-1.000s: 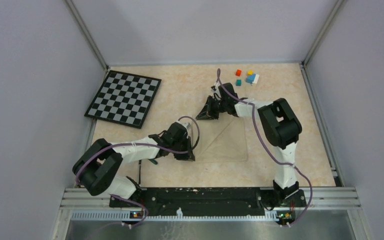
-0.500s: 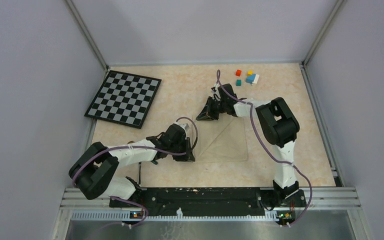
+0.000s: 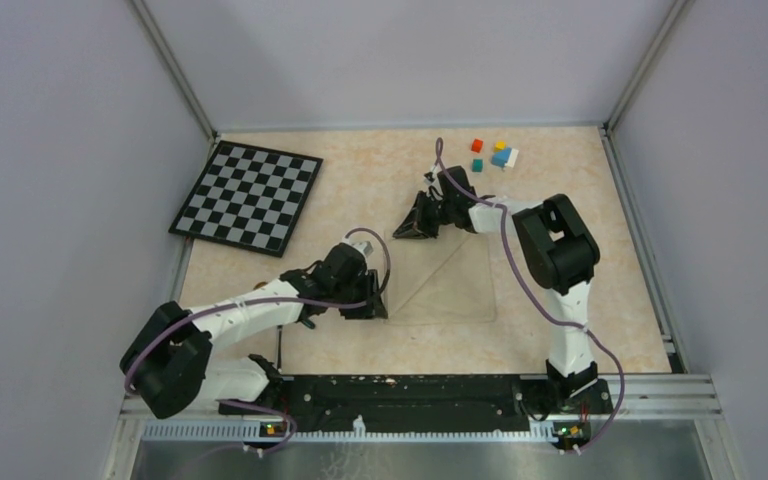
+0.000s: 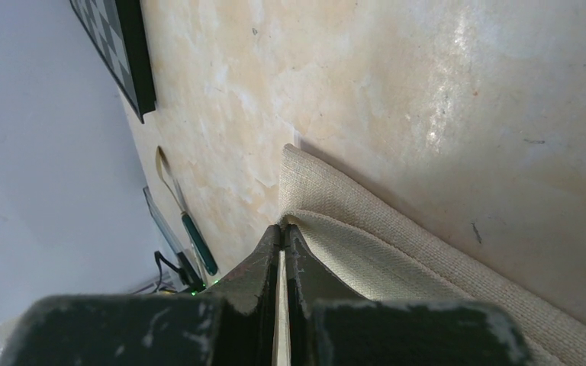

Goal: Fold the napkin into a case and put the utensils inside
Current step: Fold the top corner of the square-folded napkin at the center of the board, then smooth out the upper triangle-folded napkin at the center of the board.

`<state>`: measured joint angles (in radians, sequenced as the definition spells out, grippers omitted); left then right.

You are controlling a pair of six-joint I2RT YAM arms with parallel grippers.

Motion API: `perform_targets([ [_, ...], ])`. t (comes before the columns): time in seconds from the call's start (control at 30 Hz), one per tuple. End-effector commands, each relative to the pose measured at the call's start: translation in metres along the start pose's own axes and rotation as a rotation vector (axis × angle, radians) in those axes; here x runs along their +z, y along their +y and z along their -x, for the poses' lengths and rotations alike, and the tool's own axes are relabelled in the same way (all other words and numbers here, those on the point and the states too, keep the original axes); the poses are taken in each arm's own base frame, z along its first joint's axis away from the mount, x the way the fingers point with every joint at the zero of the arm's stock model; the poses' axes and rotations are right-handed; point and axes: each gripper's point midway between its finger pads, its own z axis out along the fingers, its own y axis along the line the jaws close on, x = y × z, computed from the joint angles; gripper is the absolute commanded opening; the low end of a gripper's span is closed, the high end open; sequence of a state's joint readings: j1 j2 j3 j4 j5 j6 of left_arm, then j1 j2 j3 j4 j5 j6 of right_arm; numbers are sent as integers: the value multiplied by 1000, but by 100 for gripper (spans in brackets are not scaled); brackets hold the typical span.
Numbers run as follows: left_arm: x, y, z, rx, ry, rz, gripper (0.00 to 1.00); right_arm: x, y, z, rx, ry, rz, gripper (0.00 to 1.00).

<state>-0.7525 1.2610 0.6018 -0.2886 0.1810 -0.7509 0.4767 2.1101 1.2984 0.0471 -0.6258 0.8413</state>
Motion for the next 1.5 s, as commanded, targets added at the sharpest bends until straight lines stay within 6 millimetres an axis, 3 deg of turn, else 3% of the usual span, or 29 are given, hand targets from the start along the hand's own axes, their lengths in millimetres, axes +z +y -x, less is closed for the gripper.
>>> perform_targets([
  [0.0,0,-24,20,26,-28,-57,45,-2,21,18,-43,-46,60,0],
  [0.1,11,-26,23,28,-15,-58,44,-1,20,18,-41,-44,59,0],
  [0.3,31,-8,15,12,17,5,29,-1,20,17,-42,-39,59,0],
  [0.47,40,3,6,5,45,31,25,-1,18,17,-45,-39,50,0],
  [0.57,45,12,-2,-1,65,50,22,-7,22,26,-74,-38,39,30],
  [0.63,46,16,-6,-7,73,56,21,-22,29,37,-126,-43,27,49],
  [0.77,44,19,-10,-11,75,57,20,-76,48,45,-266,-78,28,69],
  [0.83,43,20,-12,-12,76,59,20,-99,49,32,-313,-97,39,77],
  [0.9,42,21,-13,-12,75,60,20,-109,44,7,-335,-71,62,80],
  [0.97,43,22,-14,-15,77,59,19,-108,45,-21,-320,-55,151,81],
  [1.03,43,21,-16,-20,81,52,17,-98,34,-63,-262,4,223,80],
  [1.13,45,22,-19,-28,88,52,14,-84,34,-96,-246,41,284,79],
  [1.23,45,26,-22,-36,93,60,12,-75,31,-106,-234,50,325,79],
  [1.4,43,28,-24,-42,94,70,11,-65,8,-103,-209,65,327,76],
  [1.47,41,27,-23,-39,91,69,10,-66,9,-103,-198,68,356,75],
])
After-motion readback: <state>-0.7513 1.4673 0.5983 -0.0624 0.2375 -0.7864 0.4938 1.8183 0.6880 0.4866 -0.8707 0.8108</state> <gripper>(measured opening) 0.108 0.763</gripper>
